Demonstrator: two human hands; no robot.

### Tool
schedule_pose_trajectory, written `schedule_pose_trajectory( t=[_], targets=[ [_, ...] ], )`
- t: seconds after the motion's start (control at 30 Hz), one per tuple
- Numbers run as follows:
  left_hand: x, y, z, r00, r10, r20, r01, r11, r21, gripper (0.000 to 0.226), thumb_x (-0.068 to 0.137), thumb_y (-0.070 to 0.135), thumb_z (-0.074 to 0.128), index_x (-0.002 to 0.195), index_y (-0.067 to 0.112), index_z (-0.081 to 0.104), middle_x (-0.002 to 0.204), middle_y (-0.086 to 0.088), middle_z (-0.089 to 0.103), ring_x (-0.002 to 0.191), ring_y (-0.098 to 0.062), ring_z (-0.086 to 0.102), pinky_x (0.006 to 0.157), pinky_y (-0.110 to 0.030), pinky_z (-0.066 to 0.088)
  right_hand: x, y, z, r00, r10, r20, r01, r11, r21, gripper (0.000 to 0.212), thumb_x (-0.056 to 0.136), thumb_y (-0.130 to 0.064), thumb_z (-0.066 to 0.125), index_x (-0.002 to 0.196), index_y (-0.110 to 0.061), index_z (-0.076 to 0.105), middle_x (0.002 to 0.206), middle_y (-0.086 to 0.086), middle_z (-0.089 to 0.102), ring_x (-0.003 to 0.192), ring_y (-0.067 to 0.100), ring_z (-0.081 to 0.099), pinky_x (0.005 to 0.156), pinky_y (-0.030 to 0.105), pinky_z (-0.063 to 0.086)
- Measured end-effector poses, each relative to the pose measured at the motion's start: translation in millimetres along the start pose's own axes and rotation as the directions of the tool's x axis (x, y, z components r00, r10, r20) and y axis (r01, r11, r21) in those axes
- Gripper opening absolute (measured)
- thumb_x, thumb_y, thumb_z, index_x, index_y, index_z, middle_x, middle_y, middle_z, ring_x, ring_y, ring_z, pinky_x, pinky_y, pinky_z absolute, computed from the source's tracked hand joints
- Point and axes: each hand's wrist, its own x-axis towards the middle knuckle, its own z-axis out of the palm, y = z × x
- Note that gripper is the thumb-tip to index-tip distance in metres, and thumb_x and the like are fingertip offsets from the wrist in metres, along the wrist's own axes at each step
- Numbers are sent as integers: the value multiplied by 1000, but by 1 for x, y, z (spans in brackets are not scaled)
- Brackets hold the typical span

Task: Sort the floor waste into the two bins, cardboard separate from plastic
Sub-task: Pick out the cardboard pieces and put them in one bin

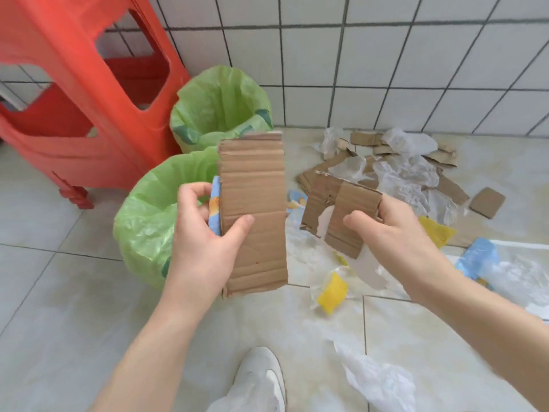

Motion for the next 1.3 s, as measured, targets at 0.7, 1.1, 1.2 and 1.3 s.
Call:
schedule_pose_trajectory(
  t=[0.7,1.1,1.2,1.3],
  targets=[
    [97,-90,-61,970,119,-214,8,858,514,20,79,15,69,75,6,52,74,-12,56,70,-31,50,60,-36,36,102,-47,163,901,289,323,-354,921,163,22,85,-13,57,105,-16,49,109,9,62,101,26,62,85,49,56],
    [104,-92,-68,978,19,-207,142,668,731,24,79,16,68,77,6,46,67,-10,52,64,-31,48,56,-34,37,103,-47,184,936,187,300,-82,940,-330,31,88,-16,57,116,-6,49,114,14,56,93,30,55,68,33,43],
    [106,-94,-65,973,-219,-73,194,602,775,26,82,26,70,90,9,52,79,-9,60,65,-24,53,56,-33,43,105,-48,183,892,253,375,-103,921,-376,36,90,-16,56,122,-4,48,118,14,56,103,31,59,80,35,51],
    [105,-94,-65,965,-258,-52,212,649,731,47,85,30,67,126,15,48,107,-5,66,83,-21,60,67,-34,48,109,-52,176,872,241,427,-102,941,-323,34,90,-15,56,121,-2,51,118,15,57,104,32,61,91,43,53]
  ],
)
